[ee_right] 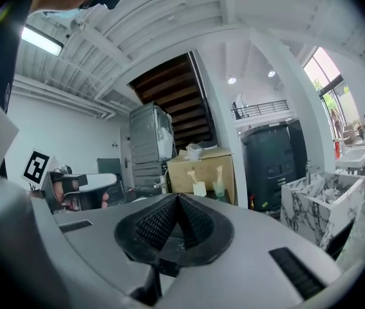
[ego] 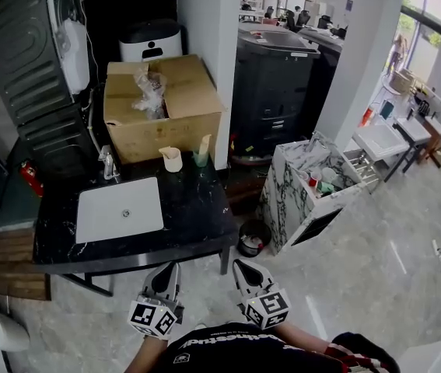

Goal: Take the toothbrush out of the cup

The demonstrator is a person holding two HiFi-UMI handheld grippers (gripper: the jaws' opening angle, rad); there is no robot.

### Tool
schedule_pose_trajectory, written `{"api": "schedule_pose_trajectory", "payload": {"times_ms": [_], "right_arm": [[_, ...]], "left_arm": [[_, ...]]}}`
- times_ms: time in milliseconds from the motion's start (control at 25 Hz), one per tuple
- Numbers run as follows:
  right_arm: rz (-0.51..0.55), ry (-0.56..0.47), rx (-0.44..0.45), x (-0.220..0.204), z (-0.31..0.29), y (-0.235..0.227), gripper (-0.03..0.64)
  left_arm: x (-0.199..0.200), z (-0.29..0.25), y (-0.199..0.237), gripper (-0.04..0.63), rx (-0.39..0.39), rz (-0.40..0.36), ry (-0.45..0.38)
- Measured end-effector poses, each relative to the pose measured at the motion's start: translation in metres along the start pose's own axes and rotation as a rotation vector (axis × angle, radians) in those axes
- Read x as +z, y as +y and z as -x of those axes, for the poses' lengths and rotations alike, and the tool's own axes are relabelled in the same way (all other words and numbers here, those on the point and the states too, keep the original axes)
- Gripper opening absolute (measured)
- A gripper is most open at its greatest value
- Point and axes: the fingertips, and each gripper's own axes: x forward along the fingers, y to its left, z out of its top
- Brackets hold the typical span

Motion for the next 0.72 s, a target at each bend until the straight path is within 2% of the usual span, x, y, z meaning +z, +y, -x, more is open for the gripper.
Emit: {"api": "schedule_pose_trajectory", "payload": {"times_ms": [240, 720], "right_arm": [[-0.019, 0.020, -0.003, -0.004, -0.004, 0.007, 0.035], [0.005, -0.020, -0.052, -0.005, -0.012, 0.038, 0.035]], "left_arm": [[-0.001, 0.005, 0.004, 0.014, -0.013, -0.002, 0.005], [0.002, 0.019, 0.033, 0.014, -0.040, 0.031, 0.001]]}}
